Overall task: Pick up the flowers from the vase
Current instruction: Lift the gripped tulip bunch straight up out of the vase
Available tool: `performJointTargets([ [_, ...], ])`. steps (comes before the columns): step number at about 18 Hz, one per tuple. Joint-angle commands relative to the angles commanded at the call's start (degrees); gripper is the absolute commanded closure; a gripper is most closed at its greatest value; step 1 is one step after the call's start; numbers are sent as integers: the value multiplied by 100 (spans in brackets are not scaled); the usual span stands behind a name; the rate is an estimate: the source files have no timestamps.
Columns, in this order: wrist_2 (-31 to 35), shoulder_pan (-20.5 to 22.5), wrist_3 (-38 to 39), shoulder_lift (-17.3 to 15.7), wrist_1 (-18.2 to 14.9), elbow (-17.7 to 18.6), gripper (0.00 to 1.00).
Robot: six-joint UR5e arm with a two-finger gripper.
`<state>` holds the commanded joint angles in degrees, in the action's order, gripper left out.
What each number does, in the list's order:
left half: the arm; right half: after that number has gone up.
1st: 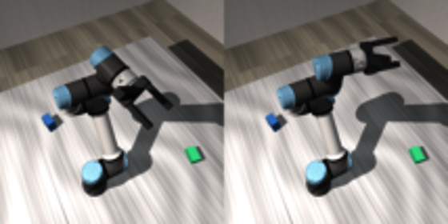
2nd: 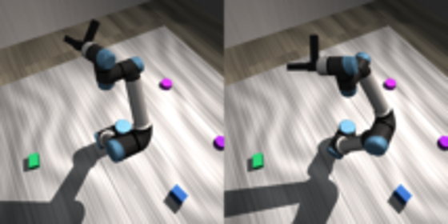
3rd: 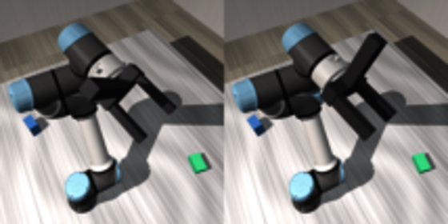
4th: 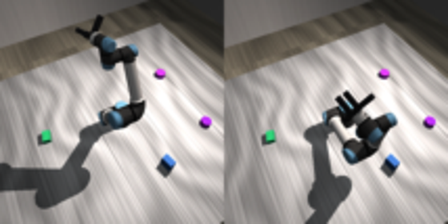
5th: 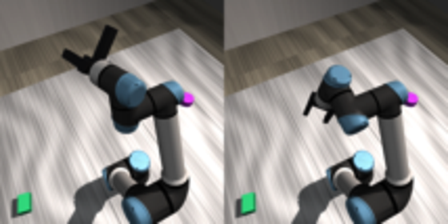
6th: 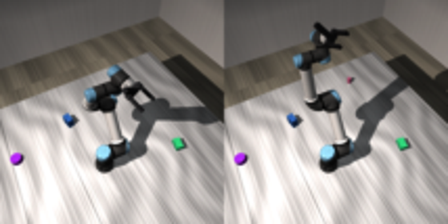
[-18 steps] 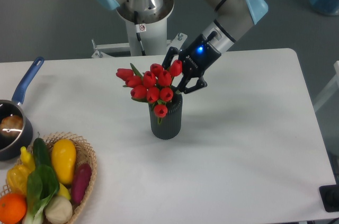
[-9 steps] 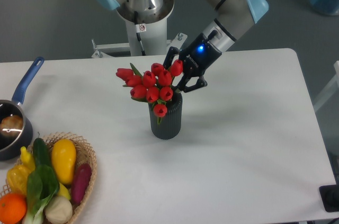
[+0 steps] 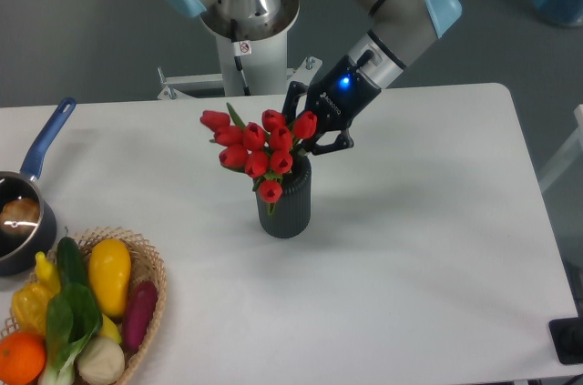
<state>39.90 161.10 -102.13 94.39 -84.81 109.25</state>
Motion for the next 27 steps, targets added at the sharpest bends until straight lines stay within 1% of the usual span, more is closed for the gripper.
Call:
performJointTargets([
  [3, 0, 18, 9, -9, -9, 0, 69],
  [6, -9, 62, 26, -88, -17, 0, 69],
  [8, -26, 79, 26, -167, -131, -9, 69],
  [12, -79, 149, 26, -228, -369, -114, 69],
  [13, -88, 158, 26, -237, -387, -114, 69],
  [17, -324, 281, 70, -308, -439, -123, 69],
  [21, -799, 343, 324, -343, -439, -149, 69],
  [27, -826, 343, 465, -430, -439, -185, 69],
])
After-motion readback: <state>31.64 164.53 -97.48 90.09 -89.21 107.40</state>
